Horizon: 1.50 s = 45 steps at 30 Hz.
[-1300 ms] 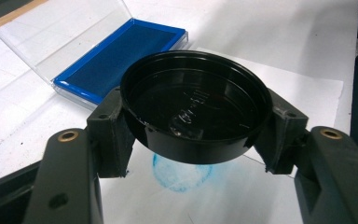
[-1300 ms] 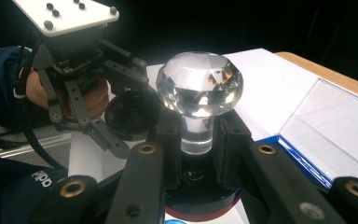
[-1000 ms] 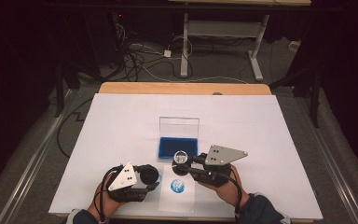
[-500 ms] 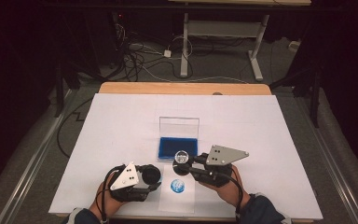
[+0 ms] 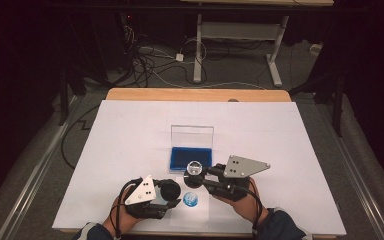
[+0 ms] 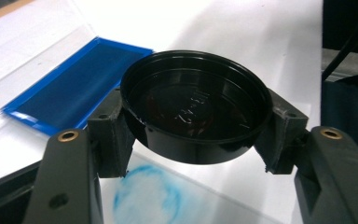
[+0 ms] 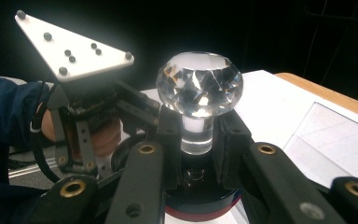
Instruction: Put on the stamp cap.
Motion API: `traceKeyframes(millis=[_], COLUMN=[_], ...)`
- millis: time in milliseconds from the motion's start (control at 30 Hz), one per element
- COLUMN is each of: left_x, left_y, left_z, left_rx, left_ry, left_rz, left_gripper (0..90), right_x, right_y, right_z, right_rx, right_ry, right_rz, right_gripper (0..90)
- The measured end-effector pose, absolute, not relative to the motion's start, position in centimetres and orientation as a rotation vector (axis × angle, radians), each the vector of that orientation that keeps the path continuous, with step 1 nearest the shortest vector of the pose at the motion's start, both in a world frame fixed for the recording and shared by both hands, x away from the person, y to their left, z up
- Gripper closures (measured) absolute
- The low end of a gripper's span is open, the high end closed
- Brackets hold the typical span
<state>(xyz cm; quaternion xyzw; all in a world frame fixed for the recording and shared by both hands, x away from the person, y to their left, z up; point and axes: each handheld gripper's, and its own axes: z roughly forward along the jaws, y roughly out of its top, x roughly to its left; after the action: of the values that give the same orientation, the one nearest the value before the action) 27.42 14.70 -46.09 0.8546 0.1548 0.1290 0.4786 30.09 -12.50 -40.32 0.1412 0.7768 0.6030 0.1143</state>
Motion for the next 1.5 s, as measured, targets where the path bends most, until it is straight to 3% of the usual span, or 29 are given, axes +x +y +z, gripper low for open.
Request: traceKeyframes(millis=[533,1500], left_x=[27.9,28.2], left_y=[11.8,12.2], left_z=[-45.5,-45.3], left_rx=[2.017,1.937], left_ry=[0.329,0.372], left_rz=[0.239,0.152], left_gripper=[36.1,36.1], right_x=[29.4,29.2], right_y=[-11.6,-10.9], right_z=[-40.8,-41.6], right_rx=[0.379,0.319], right_ry=[2.312,2.338], right_rz=[1.803,1.831], right_gripper=[74.9,74.8])
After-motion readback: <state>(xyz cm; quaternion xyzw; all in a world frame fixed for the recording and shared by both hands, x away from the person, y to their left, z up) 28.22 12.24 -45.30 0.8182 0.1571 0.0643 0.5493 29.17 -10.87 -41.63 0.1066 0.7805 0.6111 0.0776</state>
